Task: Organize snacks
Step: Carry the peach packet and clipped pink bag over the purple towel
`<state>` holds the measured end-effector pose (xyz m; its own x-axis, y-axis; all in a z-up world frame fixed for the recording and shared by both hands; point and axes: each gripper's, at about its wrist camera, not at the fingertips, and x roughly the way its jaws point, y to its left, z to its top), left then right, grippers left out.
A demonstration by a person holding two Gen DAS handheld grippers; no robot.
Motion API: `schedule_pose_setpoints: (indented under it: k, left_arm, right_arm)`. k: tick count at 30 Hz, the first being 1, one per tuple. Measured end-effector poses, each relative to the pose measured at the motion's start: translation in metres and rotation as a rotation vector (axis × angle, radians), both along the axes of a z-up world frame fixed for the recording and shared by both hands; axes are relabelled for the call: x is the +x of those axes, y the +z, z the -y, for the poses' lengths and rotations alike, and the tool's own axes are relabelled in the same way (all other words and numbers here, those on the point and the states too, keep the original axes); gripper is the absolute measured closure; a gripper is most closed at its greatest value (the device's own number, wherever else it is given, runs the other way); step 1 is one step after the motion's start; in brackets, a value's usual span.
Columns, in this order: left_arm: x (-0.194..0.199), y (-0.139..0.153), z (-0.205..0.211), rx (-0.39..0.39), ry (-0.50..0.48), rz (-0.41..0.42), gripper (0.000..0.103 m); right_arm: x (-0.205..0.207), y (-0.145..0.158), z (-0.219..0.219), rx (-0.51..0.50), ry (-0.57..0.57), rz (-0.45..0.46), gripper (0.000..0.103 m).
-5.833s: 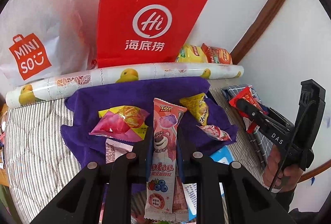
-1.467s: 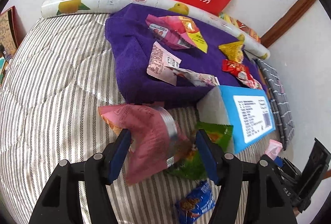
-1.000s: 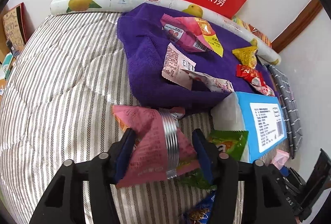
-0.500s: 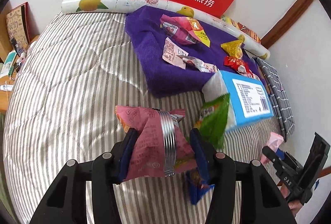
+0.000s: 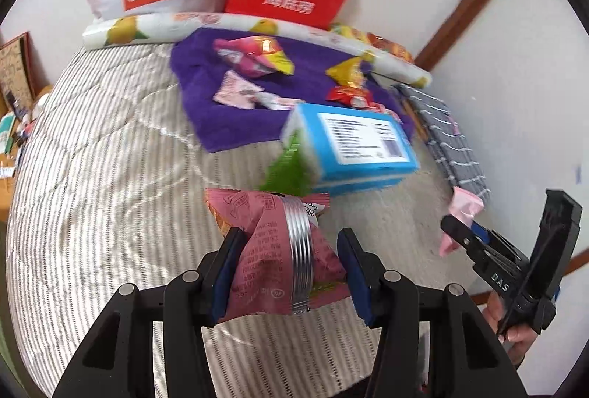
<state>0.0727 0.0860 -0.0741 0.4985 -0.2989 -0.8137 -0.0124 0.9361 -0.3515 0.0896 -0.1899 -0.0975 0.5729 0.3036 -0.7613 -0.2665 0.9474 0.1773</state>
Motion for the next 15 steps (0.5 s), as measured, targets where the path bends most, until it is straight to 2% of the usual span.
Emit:
schedule_pose_setpoints:
  k: [8, 15]
  left_arm:
    - [0.003, 0.027, 0.033, -0.016, -0.063, 0.056, 0.053]
    - [0.024, 0.049, 0.047, -0.032, -0.097, 0.093, 0.053]
  right_arm:
    - [-0.003, 0.033, 0.004, -0.003, 0.002, 0.063, 0.064]
    - [0.009, 0.06, 0.004, -0.006, 0.006, 0.105, 0.064]
